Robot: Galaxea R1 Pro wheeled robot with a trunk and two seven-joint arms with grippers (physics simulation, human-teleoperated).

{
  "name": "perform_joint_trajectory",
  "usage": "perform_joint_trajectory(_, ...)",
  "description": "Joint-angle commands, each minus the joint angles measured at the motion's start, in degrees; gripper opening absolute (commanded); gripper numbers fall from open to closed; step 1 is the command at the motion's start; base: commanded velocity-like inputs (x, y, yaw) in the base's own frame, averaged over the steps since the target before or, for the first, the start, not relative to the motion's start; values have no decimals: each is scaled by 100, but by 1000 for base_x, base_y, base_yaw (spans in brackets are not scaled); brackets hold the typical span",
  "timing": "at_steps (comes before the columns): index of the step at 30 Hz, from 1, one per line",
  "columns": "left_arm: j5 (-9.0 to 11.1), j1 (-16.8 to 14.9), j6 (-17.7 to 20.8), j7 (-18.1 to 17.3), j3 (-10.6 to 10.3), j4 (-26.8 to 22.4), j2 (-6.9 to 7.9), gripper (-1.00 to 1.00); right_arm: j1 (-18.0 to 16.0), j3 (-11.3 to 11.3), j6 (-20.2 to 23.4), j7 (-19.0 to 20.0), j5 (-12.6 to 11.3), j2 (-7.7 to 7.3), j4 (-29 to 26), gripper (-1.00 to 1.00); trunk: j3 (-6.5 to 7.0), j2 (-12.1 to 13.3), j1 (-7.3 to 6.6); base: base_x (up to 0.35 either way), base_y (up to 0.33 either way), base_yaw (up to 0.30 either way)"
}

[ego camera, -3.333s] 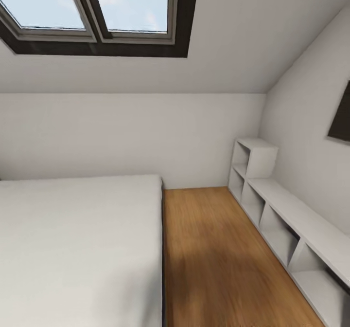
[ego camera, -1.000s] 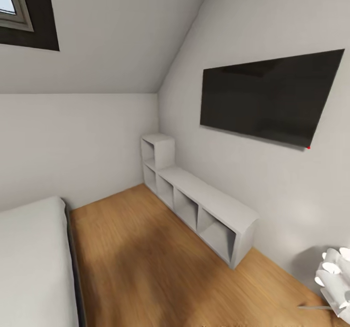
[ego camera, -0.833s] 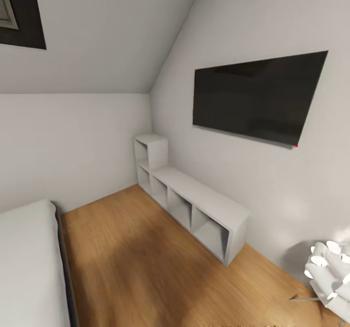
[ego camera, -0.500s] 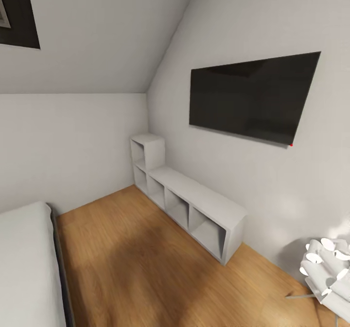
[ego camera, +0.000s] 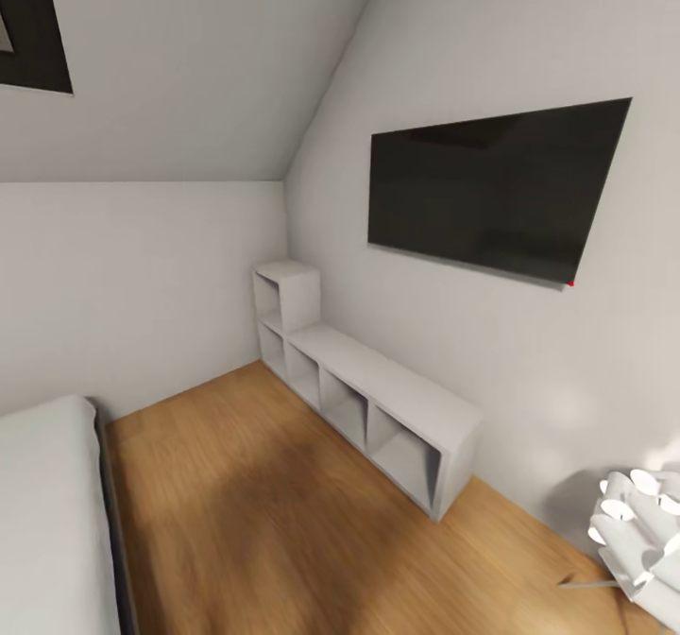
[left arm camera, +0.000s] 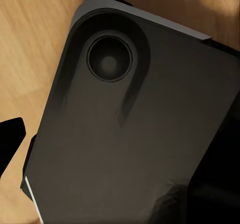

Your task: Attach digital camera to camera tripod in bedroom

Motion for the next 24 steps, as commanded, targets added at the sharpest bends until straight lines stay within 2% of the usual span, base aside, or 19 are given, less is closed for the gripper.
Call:
perform_joint_trajectory(1, 21, 3, -7, -3, 15, -9, -1, 100, 0, -2, -22, -3, 26, -3, 0, 100, -3, -2, 3, 283, 0, 0)
perform_joint_trajectory(24, 20, 4, -13, 0, 14, -9, -9, 100, 0, -16, -35, -3, -2, -19, 0, 100, -3, -2, 3, 318, 0, 0)
